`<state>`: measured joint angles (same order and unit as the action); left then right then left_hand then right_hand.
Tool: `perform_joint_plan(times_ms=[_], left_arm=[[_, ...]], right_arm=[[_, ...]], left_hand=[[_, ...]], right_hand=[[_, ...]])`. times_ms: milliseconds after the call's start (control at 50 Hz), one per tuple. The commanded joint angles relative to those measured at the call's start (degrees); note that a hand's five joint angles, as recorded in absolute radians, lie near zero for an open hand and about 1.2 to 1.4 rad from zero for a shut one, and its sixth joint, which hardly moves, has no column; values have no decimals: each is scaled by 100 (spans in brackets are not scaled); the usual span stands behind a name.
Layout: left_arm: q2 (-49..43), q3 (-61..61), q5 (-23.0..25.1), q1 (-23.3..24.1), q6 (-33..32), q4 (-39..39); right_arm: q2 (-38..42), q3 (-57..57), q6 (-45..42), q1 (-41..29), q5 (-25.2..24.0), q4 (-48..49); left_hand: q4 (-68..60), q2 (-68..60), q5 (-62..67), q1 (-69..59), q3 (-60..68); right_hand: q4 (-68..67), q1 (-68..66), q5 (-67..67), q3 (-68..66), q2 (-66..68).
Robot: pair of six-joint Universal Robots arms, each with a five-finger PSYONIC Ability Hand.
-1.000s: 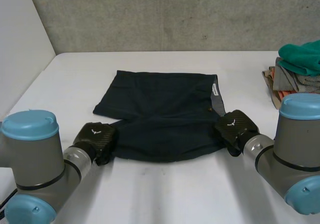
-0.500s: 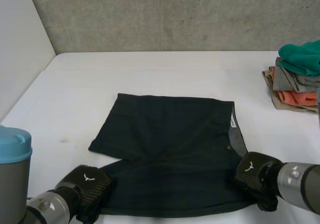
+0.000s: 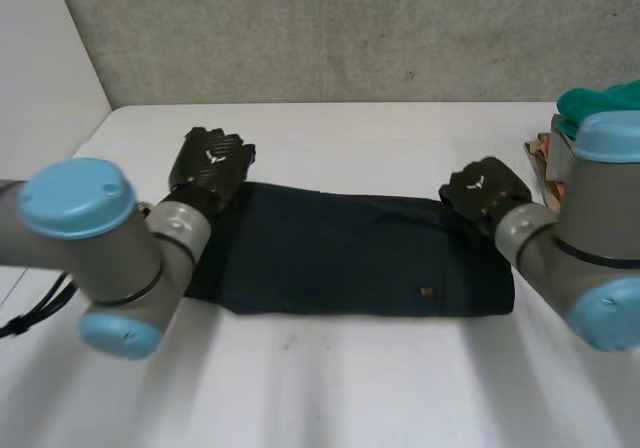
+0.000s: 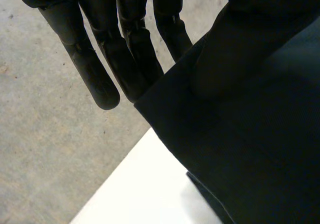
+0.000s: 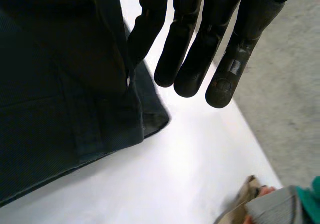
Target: Fold the laundry.
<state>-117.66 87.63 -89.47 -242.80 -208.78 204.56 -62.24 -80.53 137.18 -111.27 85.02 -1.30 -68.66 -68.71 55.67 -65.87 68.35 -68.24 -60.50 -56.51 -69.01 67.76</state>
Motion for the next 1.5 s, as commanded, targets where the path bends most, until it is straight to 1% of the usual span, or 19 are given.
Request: perform_joint_plan(times_ms=[20,120,280,340,360,380,480,560,660,740,800,900,980,1100,1160,1180,1240,1400,1500], left_arm=[[-1566,-1476,0,-30,-682,128],[-2217,-2109,0,-39,-735,330],[-2709,-2584,-149,-22,-743,1348],[-2727,-2550,-158,22,-787,1376],[-2718,-2497,-175,57,-848,1367],[-2701,-2453,-184,75,-901,1367],[-2385,-2032,-290,189,-1104,1376],[-1744,-1443,-492,163,-1051,1323],[-585,-390,-492,75,-736,772],[-267,33,-387,66,-332,-70],[-275,113,-281,49,-129,-477],[-616,53,-167,-118,21,-830],[-1065,-114,-211,-328,-5,-830],[-1084,-80,-211,-382,-5,-847],[-961,-54,-220,-347,21,-856],[-908,-53,-220,-338,39,-865],[-645,43,-220,-329,83,-883],[76,473,-211,-250,91,-883],[629,807,-184,-276,92,-883]], right_arm=[[1151,969,-104,-158,331,893],[1766,1277,-261,-202,331,1763],[2479,1584,-736,-281,384,3116],[2523,1620,-728,-281,384,3259],[2541,1637,-702,-290,340,3285],[2541,1637,-693,-290,331,3277],[2296,1488,-246,-246,340,3233],[1506,1058,519,-97,322,2716],[232,391,1301,140,156,1032],[-16,-5,1574,351,-168,-112],[-25,-269,1654,448,-371,-449],[-25,-805,1654,615,-670,22],[45,-1069,1637,607,-671,674],[493,-1140,1593,554,-609,1298],[695,-1096,1584,545,-601,1597],[730,-1087,1584,545,-601,1763],[730,-1096,1575,554,-583,1958],[433,-1350,1312,642,-548,1932],[-699,-1798,716,1325,-662,1617]], left_hand=[[-1134,-1129,1433,-1413,1165],[-1134,-1129,1433,-1413,1165],[-1053,-1048,1351,-1332,1084],[2114,2120,-1816,1835,-2083],[4541,4547,-4243,4262,-4511],[5815,5820,-5516,5535,-5784],[5866,5871,-5567,5587,-5835],[5866,5871,-5567,5587,-5835],[5866,5871,-5567,5587,-5835],[5866,5871,-5567,5587,-5835],[5866,5871,-5567,5587,-5835],[5761,5766,-5462,5481,-5730],[5693,5699,-5395,5414,-5662],[5609,5614,-5311,5330,-5578],[5626,5631,-5327,5346,-5595],[5626,5631,-5327,5346,-5595],[5626,5631,-5327,5346,-5595],[5710,5715,-5411,5430,-5679],[5743,5749,-5445,5464,-5713]], right_hand=[[-1176,-1950,-1349,-1099,1224],[-1176,-1950,-1349,-1099,1224],[-749,-1522,-922,-672,797],[3867,3094,3694,3944,-3819],[5713,4939,5540,5790,-5664],[5824,5050,5651,5901,-5776],[5824,5050,5651,5901,-5776],[5824,5050,5651,5901,-5776],[5824,5050,5651,5901,-5776],[5824,5050,5651,5901,-5776],[5824,5050,5651,5901,-5776],[5347,4574,5174,5425,-5299],[5143,4370,4970,5220,-5095],[4505,3732,4332,4582,-4457],[2426,1652,2253,2503,-2378],[736,-38,563,813,-687],[-1160,-1933,-1333,-1082,1208],[-1176,-1950,-1349,-1099,1224],[-1176,-1950,-1349,-1099,1224]])
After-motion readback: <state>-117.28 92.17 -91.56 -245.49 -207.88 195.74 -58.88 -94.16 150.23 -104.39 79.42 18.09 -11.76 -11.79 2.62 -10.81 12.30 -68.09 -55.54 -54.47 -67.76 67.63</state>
